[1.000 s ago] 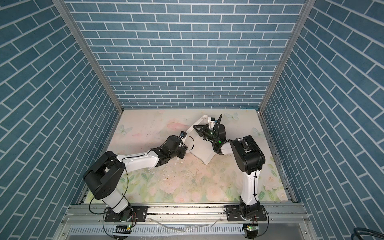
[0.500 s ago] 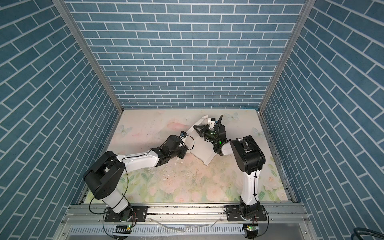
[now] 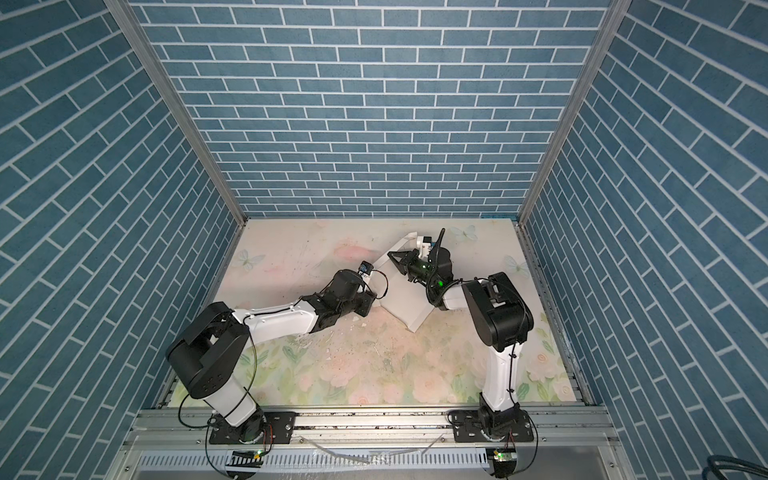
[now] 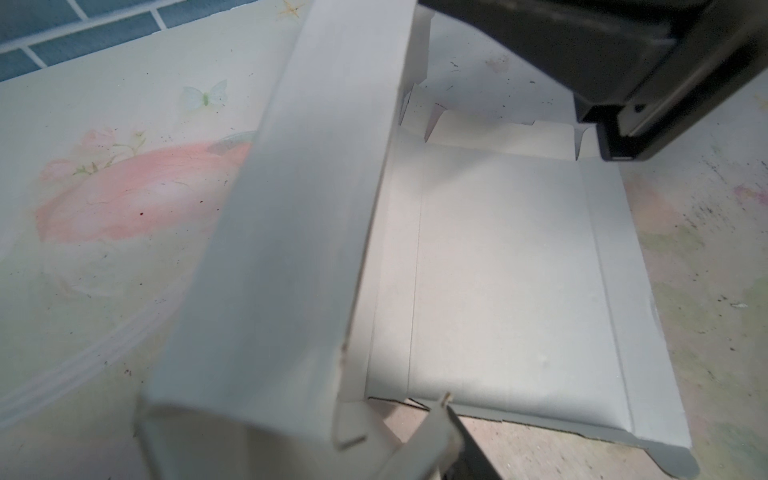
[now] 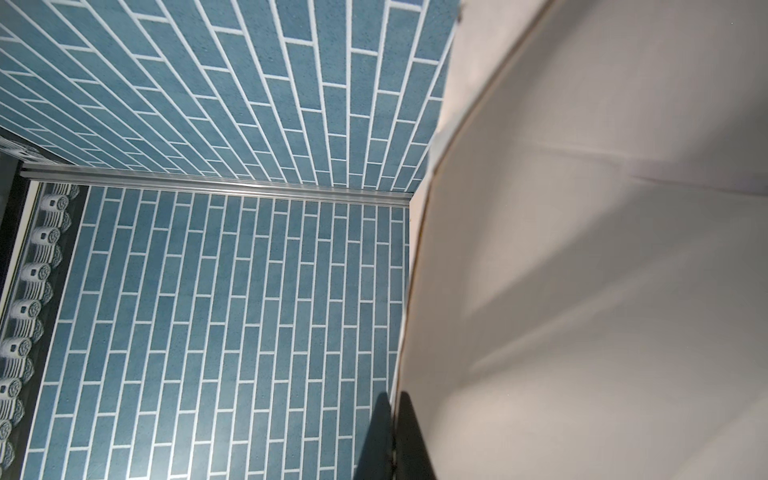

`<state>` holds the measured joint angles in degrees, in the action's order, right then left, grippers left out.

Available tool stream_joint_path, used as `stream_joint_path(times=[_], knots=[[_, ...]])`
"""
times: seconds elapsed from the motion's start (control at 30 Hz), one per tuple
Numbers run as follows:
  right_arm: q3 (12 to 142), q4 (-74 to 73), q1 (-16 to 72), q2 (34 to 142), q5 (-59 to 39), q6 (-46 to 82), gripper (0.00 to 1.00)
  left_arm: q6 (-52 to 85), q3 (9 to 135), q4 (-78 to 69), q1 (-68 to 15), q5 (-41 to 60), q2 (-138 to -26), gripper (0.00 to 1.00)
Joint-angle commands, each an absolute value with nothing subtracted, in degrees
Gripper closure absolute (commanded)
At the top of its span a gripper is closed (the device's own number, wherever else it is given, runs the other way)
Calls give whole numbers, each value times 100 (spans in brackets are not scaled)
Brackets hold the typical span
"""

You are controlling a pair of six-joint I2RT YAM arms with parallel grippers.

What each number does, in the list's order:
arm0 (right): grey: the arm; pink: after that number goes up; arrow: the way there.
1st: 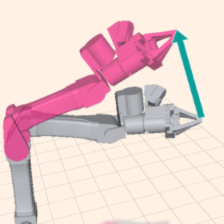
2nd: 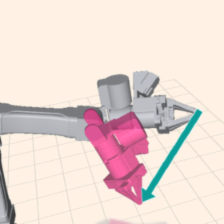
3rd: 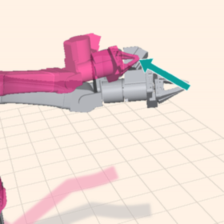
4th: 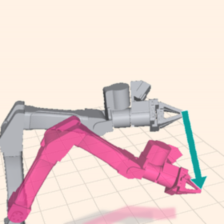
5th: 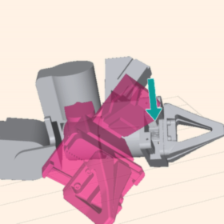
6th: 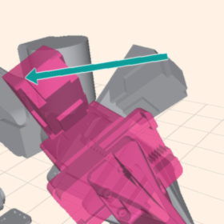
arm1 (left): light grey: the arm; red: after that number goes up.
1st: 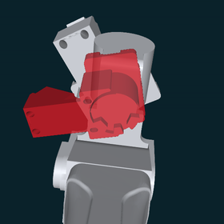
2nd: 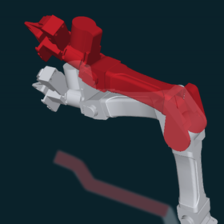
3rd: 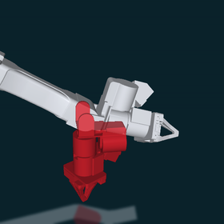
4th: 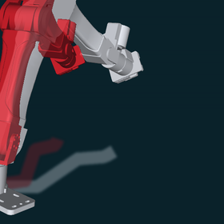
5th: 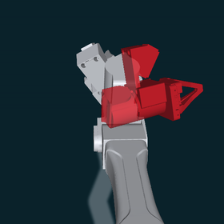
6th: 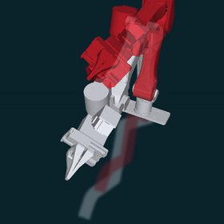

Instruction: Fold the paper box

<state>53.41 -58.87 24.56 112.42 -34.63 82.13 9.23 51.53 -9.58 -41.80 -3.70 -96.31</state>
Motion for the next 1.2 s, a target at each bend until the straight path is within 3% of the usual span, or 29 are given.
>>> stream_joint_path(times=[0.0,0.7,0.93,1.17], knots=[[5367,-5376,2496,11015,-3458,7967,100,939,5129,-1197,-4079,-439,-9450,52],[5814,-4389,2654,10912,-3285,7673,100,1037,4691,-1521,-3858,-255,-9217,48],[5803,-4388,2655,10916,-3305,7670,100,1105,4693,-1220,-3850,-4,-8776,38],[5830,-4395,2654,10925,-3331,7669,100,1181,4474,-876,-3581,242,-8280,36]])
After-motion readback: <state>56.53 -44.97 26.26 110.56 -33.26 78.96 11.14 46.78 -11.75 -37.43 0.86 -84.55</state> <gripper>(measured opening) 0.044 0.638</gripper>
